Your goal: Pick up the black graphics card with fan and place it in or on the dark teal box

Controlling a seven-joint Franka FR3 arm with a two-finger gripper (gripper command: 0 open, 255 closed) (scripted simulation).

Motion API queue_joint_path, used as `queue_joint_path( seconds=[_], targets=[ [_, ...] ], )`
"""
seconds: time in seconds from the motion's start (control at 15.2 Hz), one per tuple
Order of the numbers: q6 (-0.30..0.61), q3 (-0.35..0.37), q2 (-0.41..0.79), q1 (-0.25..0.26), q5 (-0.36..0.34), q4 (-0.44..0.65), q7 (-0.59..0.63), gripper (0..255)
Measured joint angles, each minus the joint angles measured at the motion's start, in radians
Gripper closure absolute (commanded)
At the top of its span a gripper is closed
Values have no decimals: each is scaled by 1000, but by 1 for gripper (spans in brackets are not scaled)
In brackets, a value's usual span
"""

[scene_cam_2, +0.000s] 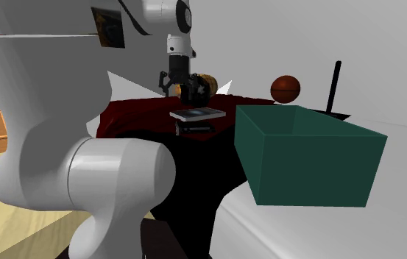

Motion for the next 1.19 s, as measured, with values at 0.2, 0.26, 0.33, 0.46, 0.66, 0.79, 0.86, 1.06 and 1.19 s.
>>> queue_joint_path(
  seconds=[0.2, 0.26, 0.33, 0.46, 0.66, 0.79, 0.86, 1.06, 1.19],
  targets=[
    [41, 5, 6, 3, 3, -36, 16, 0],
    [56, 6, 9, 4, 4, -49, 19, 0],
    [72, 6, 7, 4, 3, -66, 19, 0],
    [94, 6, 10, 4, 4, -86, 20, 0],
    [104, 6, 10, 3, 4, -95, 19, 0],
    [105, 6, 10, 3, 4, -95, 19, 0],
    [105, 6, 10, 3, 4, -96, 19, 0],
    [105, 6, 10, 3, 4, -96, 19, 255],
    [105, 6, 10, 3, 4, -96, 19, 255]
  ],
)
